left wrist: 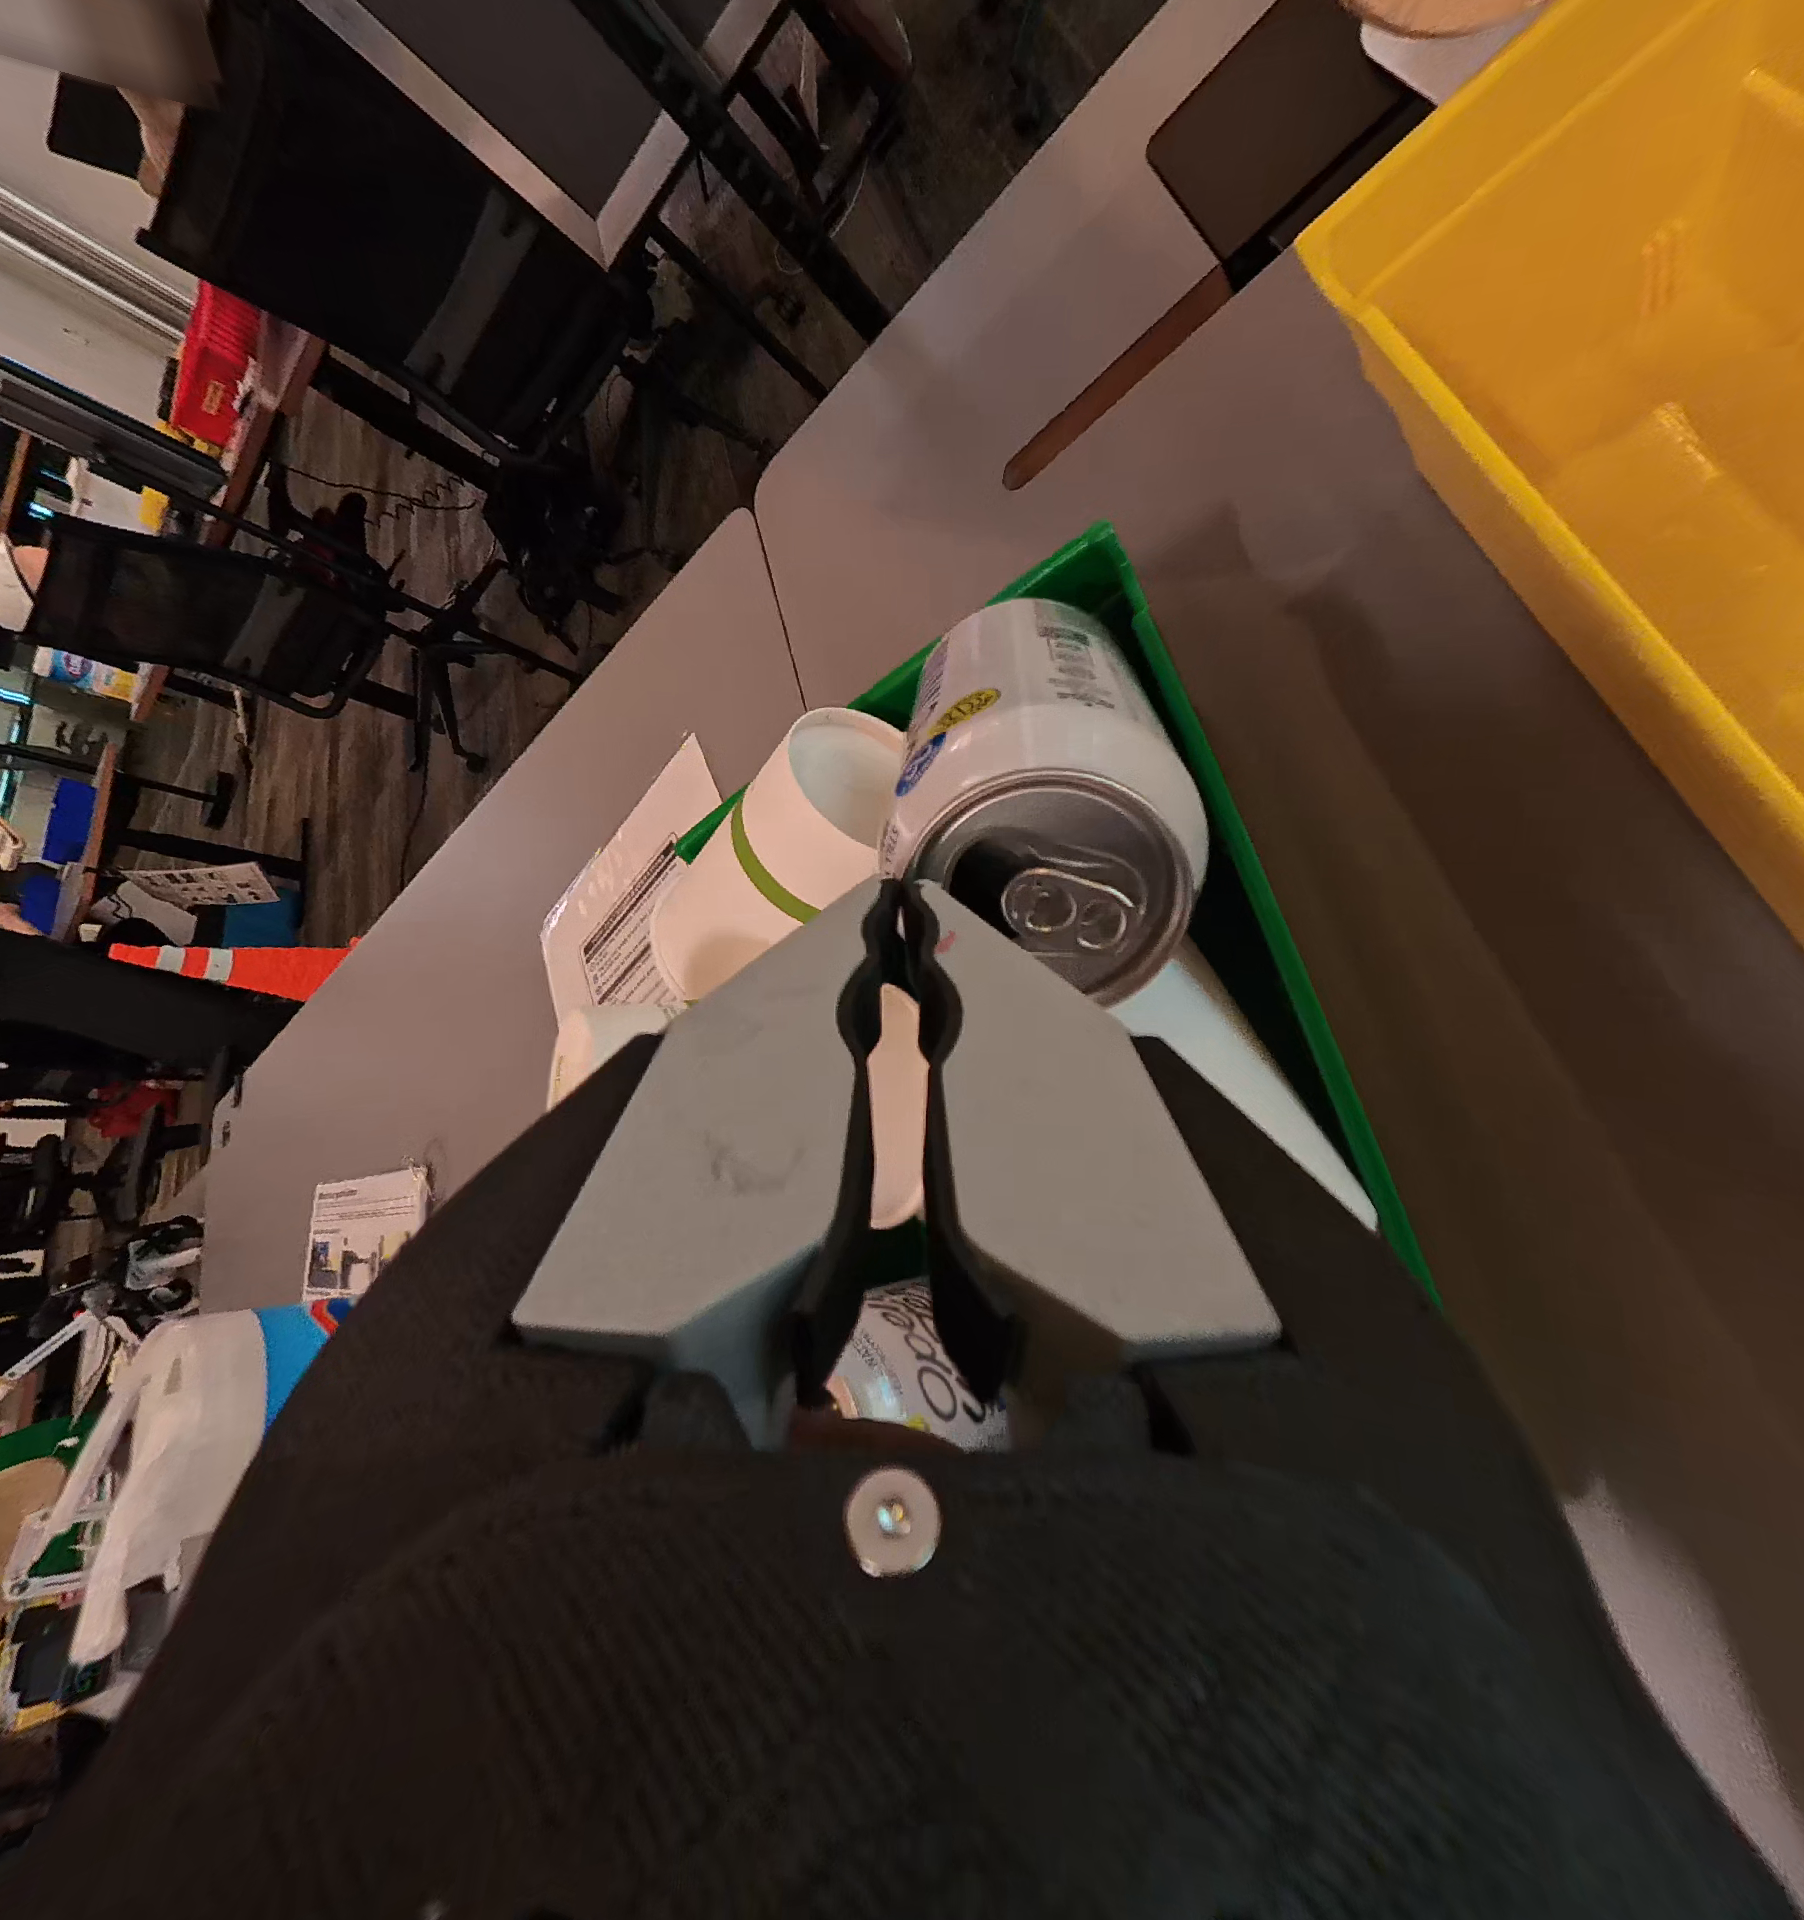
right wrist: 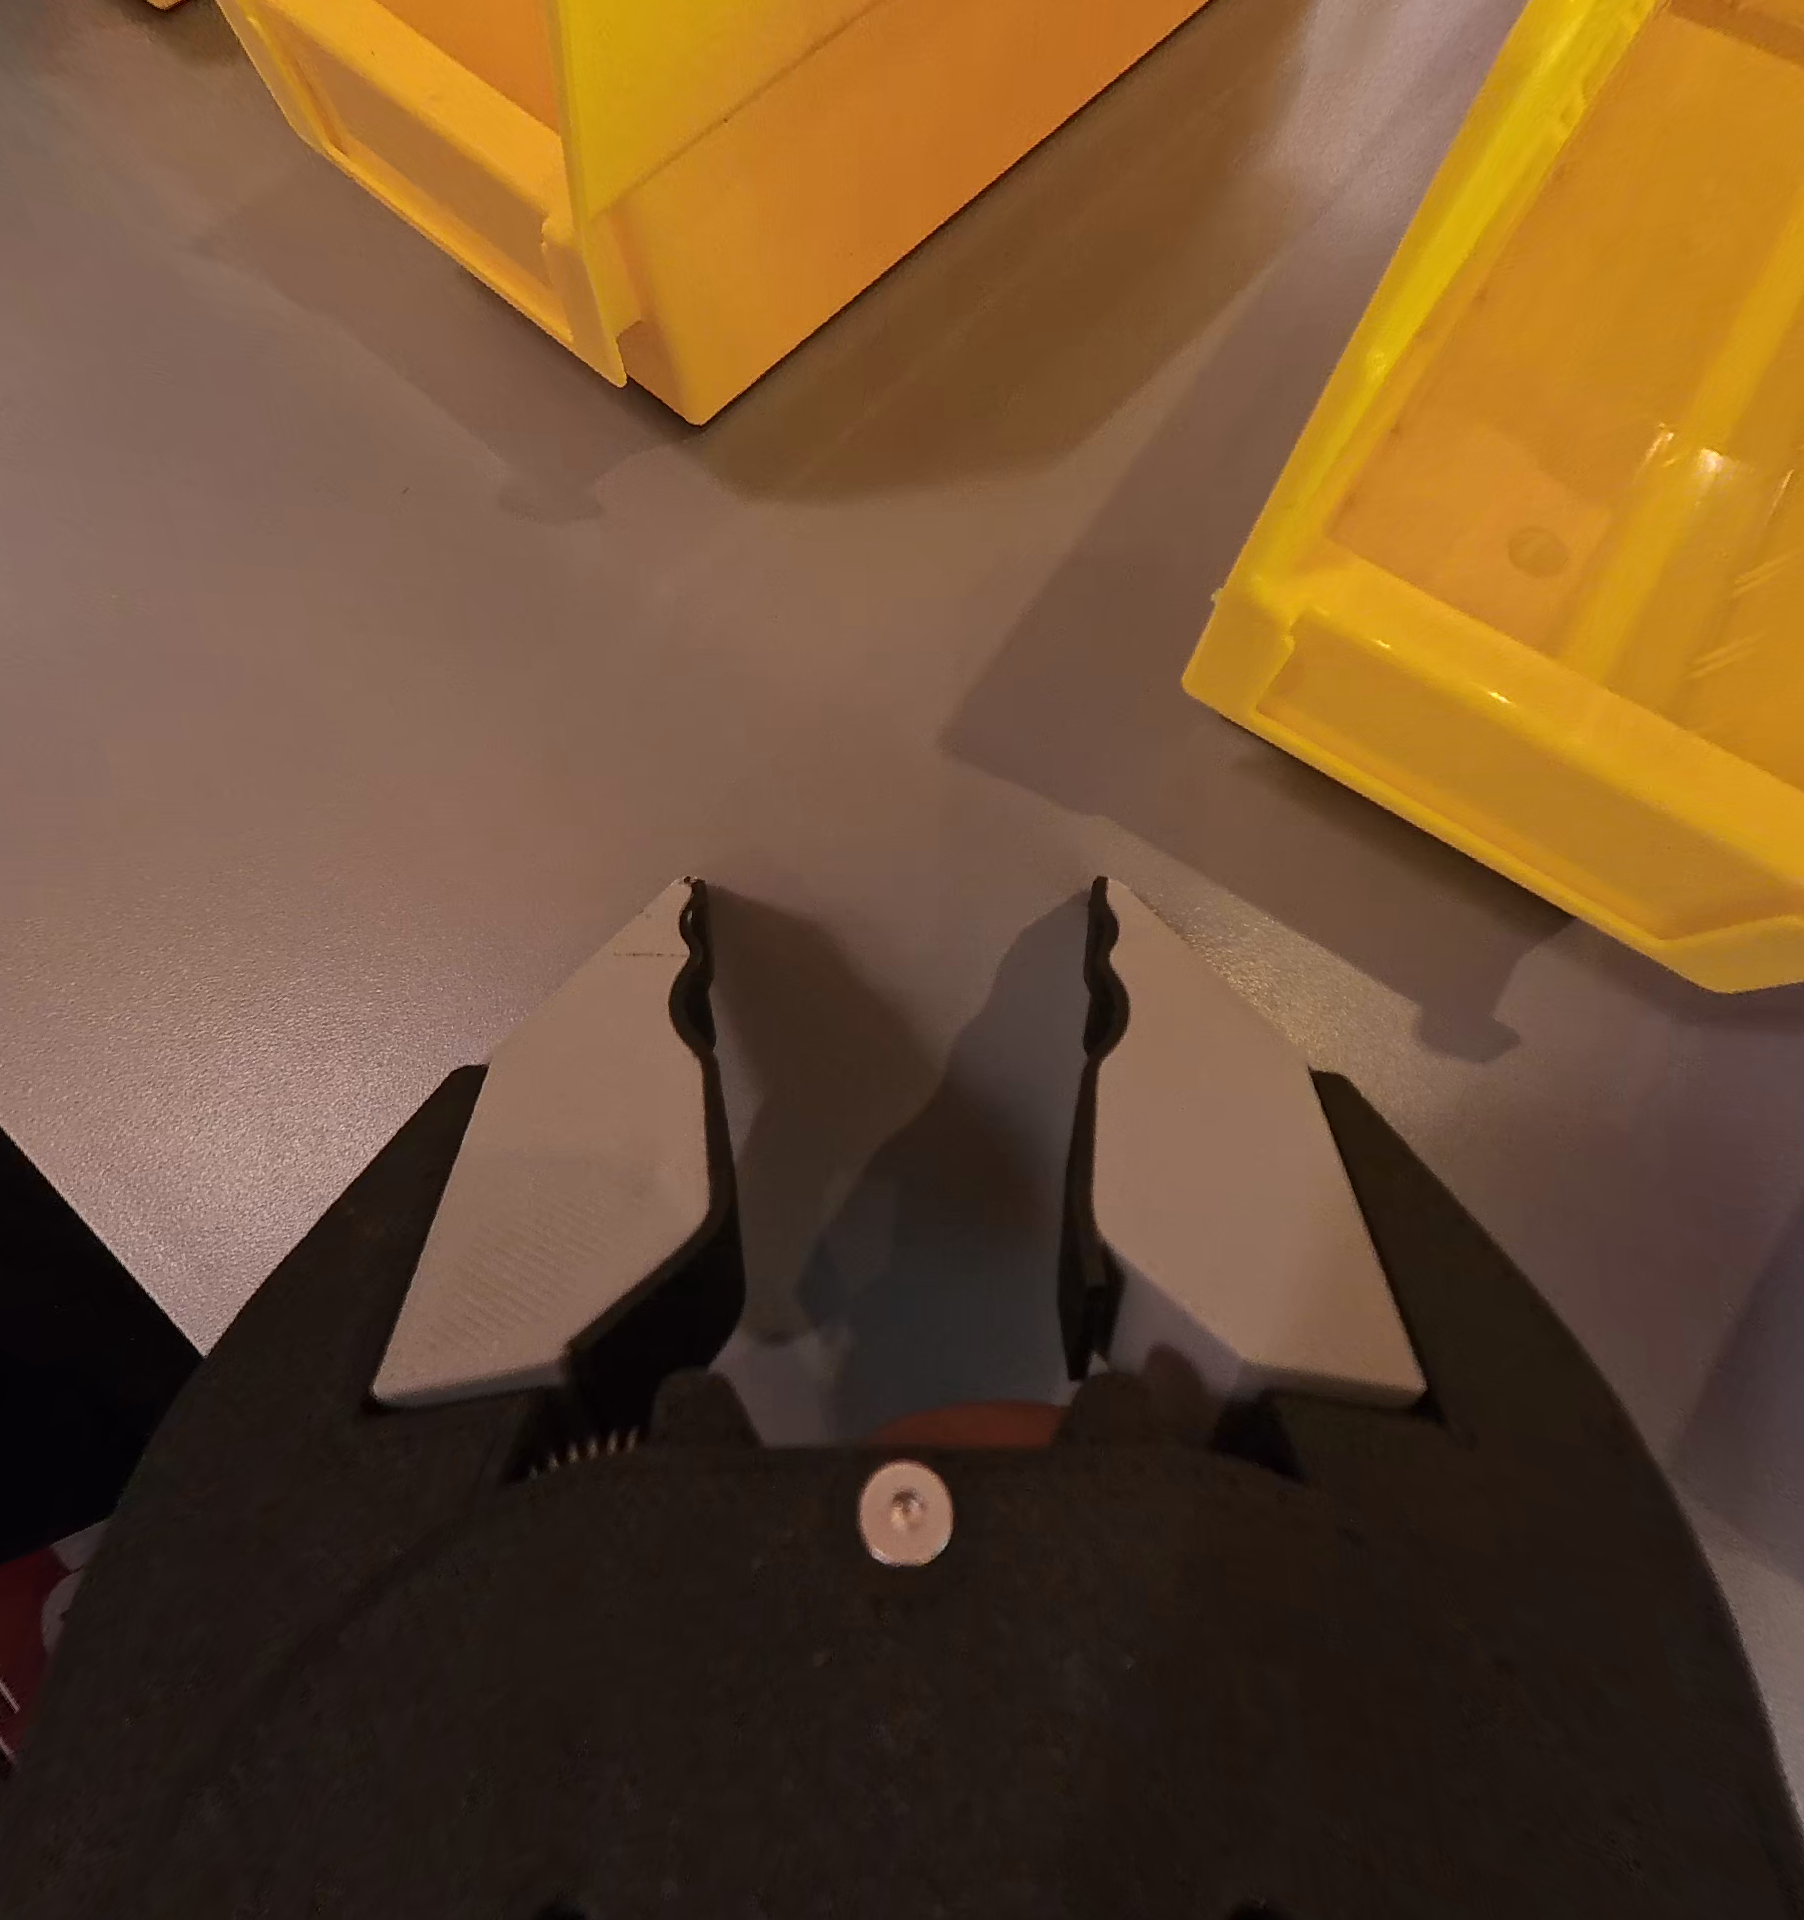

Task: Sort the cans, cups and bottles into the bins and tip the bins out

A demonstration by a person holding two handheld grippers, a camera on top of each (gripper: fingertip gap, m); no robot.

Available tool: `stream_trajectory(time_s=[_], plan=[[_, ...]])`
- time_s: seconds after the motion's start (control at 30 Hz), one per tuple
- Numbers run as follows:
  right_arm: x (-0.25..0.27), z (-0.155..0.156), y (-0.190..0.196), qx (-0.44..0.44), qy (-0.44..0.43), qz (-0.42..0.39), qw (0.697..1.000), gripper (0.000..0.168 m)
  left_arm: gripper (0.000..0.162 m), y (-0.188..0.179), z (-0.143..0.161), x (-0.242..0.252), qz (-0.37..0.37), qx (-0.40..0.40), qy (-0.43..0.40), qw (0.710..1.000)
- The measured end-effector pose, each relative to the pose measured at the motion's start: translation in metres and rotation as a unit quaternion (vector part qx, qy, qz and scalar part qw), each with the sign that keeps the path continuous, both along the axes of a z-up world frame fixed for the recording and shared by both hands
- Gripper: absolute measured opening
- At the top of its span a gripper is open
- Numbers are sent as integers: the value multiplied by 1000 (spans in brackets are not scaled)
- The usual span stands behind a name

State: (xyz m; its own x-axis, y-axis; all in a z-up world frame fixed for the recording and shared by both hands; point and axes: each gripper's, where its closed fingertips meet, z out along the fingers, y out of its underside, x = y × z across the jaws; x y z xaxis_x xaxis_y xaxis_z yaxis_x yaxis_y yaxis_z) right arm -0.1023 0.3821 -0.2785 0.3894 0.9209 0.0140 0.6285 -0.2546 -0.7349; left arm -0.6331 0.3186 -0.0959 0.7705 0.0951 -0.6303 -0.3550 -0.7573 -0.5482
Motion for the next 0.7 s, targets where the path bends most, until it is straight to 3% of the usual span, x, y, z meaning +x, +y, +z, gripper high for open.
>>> stream_trajectory(time_s=[0.4, 0.7], plan=[[-1, 0, -2, 1, -1, 9, 1000, 72, 0, -11, 51, 47, -48, 27, 55, 997], [-4, 11, -9, 42, 17, 34, 998, 76, 0, -4, 82, 138, -132, 37, 79, 987]])
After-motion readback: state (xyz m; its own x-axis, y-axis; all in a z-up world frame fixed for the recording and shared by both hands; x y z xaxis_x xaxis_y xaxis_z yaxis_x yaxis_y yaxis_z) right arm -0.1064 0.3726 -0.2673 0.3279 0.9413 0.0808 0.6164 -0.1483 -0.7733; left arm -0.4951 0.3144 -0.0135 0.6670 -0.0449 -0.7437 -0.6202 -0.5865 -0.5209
